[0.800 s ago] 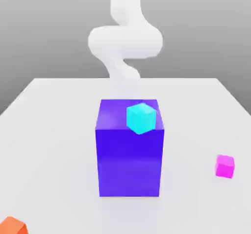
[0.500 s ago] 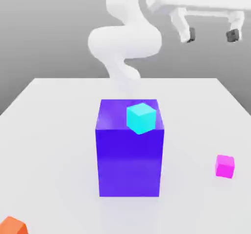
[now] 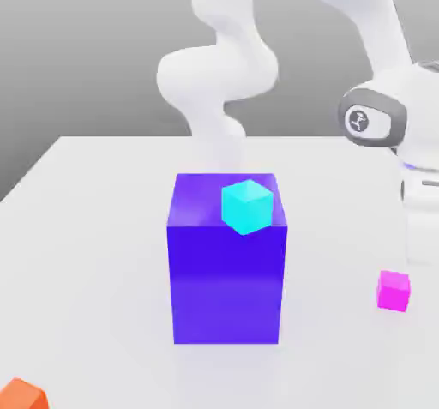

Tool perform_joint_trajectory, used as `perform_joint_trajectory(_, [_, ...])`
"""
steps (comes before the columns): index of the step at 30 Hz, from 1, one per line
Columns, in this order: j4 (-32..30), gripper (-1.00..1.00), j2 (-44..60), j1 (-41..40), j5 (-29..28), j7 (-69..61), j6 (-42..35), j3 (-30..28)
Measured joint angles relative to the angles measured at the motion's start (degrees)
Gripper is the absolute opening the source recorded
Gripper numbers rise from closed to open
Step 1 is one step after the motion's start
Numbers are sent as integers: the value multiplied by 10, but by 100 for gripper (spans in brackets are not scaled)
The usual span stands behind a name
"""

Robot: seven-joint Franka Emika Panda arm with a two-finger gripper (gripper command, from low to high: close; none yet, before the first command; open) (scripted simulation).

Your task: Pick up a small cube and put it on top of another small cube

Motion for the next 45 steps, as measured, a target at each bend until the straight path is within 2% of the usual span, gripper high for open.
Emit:
perform_joint_trajectory(4, [15, 0, 83, 43, -53, 38, 64, -52])
perform_joint_trajectory(5, [18, -100, 98, 53, -60, 43, 76, -64])
perform_joint_trajectory(12, [18, -100, 100, 54, -62, 45, 77, -65])
perform_joint_trajectory(18, [-1, -100, -6, 17, 13, -12, -9, -12])
perform_joint_trajectory(22, [64, -100, 10, 3, 22, -32, -58, -18])
perform_joint_trajectory(37, [375, -100, 145, -52, 35, -102, -233, -63])
perform_joint_trajectory(40, [396, -100, 197, -51, 29, -102, -203, -71])
perform_joint_trajectory(41, [399, 100, 215, -49, 27, -101, -187, -74])
perform_joint_trajectory(45, [399, 100, 215, -49, 27, -101, -187, -74])
